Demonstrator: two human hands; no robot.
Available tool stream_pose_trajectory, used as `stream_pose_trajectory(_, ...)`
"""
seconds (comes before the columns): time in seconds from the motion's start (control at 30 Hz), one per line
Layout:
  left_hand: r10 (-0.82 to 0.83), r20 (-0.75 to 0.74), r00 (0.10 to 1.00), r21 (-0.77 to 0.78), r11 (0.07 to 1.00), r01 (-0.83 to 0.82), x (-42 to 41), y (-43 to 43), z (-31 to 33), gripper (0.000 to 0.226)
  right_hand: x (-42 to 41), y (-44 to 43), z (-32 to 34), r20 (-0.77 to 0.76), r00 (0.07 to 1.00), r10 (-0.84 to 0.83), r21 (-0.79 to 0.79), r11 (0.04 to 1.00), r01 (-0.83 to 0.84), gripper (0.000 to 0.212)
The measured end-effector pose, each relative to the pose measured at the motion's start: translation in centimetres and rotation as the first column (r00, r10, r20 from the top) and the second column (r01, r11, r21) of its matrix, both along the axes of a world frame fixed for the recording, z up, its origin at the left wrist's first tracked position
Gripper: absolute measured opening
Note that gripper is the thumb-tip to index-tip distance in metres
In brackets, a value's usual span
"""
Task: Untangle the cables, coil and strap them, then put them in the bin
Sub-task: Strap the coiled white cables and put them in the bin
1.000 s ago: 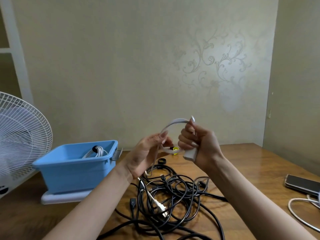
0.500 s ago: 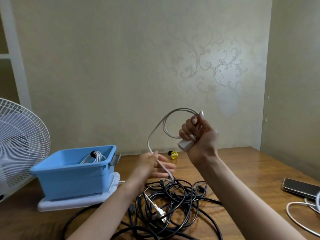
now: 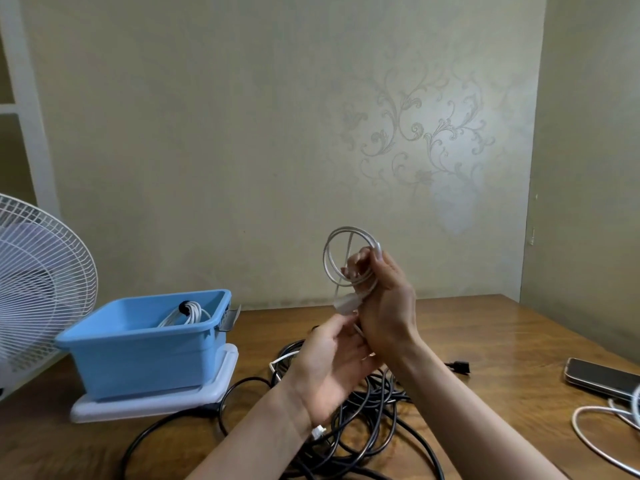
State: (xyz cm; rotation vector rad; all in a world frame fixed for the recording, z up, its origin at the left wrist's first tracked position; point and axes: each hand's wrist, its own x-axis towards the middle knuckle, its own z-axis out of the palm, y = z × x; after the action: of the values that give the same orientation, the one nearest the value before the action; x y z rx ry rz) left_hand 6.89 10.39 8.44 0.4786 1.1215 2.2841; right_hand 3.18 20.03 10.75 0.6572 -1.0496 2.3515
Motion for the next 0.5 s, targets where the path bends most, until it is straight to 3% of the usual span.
stream_pose_trajectory(0.2,0.170,0.031,0.985,0.139,0.975,-0.173,-2.5,-0.6,0.2,0.032,2.6,-1.1,-0.9,0.059,0.995,0.084,0.179,0.979,-0.093,0.016)
stream_pose_trajectory(0.33,0.210,-0.011,0.978,0.216,0.955,-0.203,-2.5,-1.5,1.0,0.040,2.6,-1.0,-2.4,0.138,0.990,0.022,0.238,0.970,-0.055,0.018)
stream_pose_trajectory(0.5,0.324,-0.182,0.929,0.114,0.945,-0.307,-3.1,-1.7,0.7,0.045,2.2,-1.5,-4.0,0.259,0.959,-0.110,0.354,0.935,0.012,0.025)
